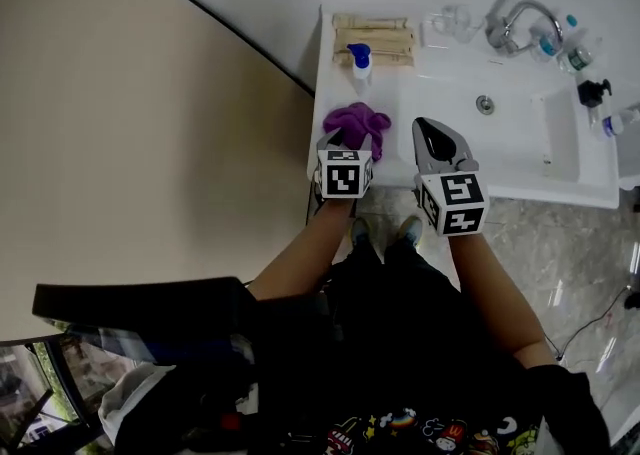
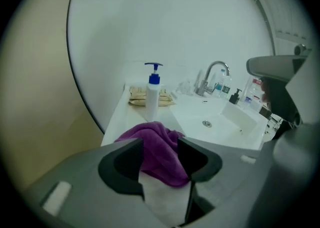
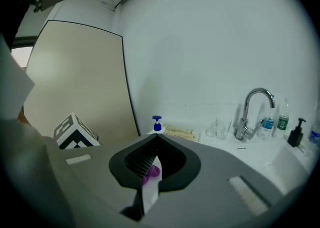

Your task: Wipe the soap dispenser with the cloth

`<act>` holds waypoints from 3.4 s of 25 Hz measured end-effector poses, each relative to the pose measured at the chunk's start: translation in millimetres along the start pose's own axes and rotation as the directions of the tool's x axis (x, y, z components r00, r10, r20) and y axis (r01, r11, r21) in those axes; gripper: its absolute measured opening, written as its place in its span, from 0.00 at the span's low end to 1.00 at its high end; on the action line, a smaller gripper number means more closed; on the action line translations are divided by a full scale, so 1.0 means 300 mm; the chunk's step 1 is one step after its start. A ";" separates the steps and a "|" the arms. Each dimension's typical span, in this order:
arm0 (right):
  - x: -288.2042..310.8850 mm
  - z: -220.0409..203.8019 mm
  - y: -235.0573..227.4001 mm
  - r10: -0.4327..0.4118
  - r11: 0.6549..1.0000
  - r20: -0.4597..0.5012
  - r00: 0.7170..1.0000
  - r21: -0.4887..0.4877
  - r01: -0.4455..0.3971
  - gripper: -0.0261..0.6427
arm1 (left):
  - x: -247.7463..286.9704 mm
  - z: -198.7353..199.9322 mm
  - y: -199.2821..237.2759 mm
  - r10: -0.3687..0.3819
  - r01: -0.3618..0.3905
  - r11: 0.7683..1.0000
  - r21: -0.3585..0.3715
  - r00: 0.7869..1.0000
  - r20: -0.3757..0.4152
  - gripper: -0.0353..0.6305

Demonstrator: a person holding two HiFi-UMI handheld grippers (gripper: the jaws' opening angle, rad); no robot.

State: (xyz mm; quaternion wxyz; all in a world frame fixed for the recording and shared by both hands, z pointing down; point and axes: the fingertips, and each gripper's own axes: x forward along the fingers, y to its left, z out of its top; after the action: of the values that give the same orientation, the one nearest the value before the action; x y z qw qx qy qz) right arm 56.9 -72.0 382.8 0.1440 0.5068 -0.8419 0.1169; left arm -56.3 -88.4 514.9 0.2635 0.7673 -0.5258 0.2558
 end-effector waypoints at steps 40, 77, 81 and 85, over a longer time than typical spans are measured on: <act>0.193 0.052 -0.103 0.005 1.000 0.002 1.000 0.026 -0.005 0.08 | -0.001 0.444 -0.009 0.009 -0.047 0.990 0.135 0.964 0.266 0.19; 0.224 -0.060 -0.086 -0.039 0.998 -0.117 0.992 0.035 0.043 0.08 | 0.262 0.096 0.037 -0.073 0.072 0.989 0.129 0.997 -0.003 0.19; 0.210 -0.058 -0.093 -0.041 0.998 -0.108 0.993 0.041 0.045 0.08 | 0.233 0.116 0.024 -0.068 0.065 0.984 0.166 0.998 0.016 0.19; 0.209 -0.037 -0.088 -0.040 0.998 -0.087 0.995 0.045 0.044 0.08 | 0.178 0.171 0.009 -0.072 0.058 0.976 0.208 0.996 0.058 0.19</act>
State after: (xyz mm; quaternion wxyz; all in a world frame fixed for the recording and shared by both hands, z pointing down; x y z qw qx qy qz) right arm 53.9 -131.9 417.0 0.1706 0.5221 -0.8210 0.1554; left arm -36.1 -159.5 513.6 0.1734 0.8153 -0.4792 0.2749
